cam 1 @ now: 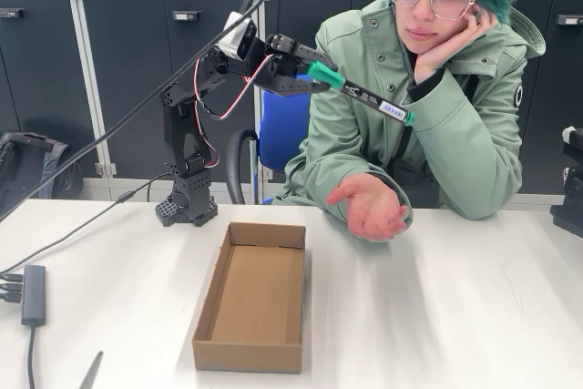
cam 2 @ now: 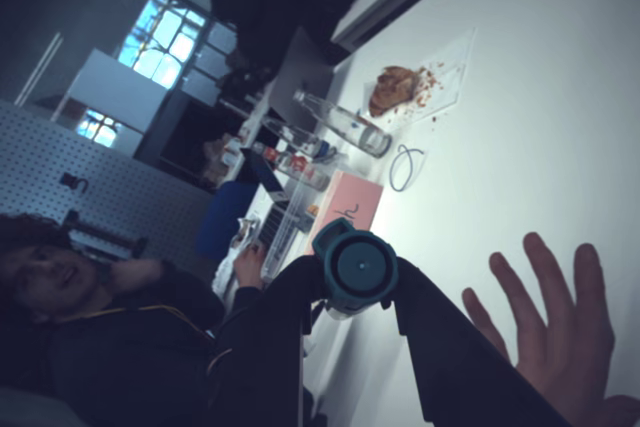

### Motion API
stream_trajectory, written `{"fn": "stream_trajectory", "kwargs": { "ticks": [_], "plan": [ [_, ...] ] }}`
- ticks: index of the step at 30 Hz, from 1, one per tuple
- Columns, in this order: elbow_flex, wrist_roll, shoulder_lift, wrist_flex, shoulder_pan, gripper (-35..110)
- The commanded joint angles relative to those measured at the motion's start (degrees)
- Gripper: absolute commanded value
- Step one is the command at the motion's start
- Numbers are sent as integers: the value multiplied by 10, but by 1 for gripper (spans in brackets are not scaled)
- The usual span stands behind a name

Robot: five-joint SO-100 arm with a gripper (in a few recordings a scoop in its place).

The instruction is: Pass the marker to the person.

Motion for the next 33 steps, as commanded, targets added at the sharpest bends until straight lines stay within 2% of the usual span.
{"fn": "stream_trajectory", "kwargs": {
  "ticks": [1, 17, 33],
  "plan": [
    [-38, -8, -8, 10, 12, -5],
    [10, 82, -37, 83, 38, -5],
    [49, 121, -47, 5, -25, -5]
  ]
}}
